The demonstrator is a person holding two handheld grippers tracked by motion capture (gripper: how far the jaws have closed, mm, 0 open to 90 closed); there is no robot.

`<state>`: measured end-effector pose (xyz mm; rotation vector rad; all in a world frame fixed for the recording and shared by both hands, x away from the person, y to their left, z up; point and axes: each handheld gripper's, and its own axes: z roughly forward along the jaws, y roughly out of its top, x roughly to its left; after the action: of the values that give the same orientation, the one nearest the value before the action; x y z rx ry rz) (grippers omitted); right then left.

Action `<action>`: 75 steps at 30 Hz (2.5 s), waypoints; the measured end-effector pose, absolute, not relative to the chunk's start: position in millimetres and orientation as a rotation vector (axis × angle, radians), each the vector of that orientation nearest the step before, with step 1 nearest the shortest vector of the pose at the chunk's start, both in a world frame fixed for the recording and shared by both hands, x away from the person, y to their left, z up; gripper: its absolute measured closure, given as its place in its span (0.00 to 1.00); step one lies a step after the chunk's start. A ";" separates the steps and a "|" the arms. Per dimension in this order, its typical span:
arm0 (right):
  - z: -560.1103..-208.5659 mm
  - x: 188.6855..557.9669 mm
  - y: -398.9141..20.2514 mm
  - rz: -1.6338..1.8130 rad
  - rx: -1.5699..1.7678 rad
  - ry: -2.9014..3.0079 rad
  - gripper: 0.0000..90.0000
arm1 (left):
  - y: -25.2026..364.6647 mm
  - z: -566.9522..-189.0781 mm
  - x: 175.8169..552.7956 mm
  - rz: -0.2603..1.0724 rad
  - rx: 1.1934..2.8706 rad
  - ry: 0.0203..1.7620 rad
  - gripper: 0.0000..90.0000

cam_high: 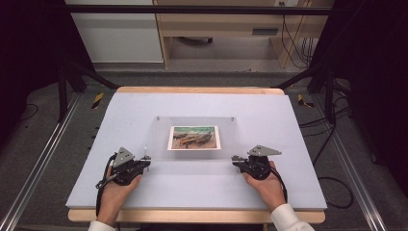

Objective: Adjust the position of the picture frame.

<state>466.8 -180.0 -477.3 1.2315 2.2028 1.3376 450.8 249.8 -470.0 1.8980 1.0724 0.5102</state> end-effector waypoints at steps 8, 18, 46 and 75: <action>-474.5 465.4 -178.3 1.266 1.224 2.234 0.91 | 249.4 -471.3 448.5 0.500 1.892 1.085 0.93; -474.4 461.9 -180.7 1.218 1.248 2.232 0.87 | 249.9 -471.3 448.6 0.494 1.895 1.078 0.92; -467.6 451.7 -188.0 1.281 1.244 2.158 0.60 | 251.9 -467.0 451.4 0.506 1.931 1.065 0.87; -417.7 459.6 -199.2 1.302 1.224 2.054 0.23 | 245.1 -432.5 453.5 0.492 1.794 1.109 0.16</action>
<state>459.6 -199.2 -417.7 1.2241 2.0539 1.3023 453.5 245.1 -432.5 1.7942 1.1090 0.4924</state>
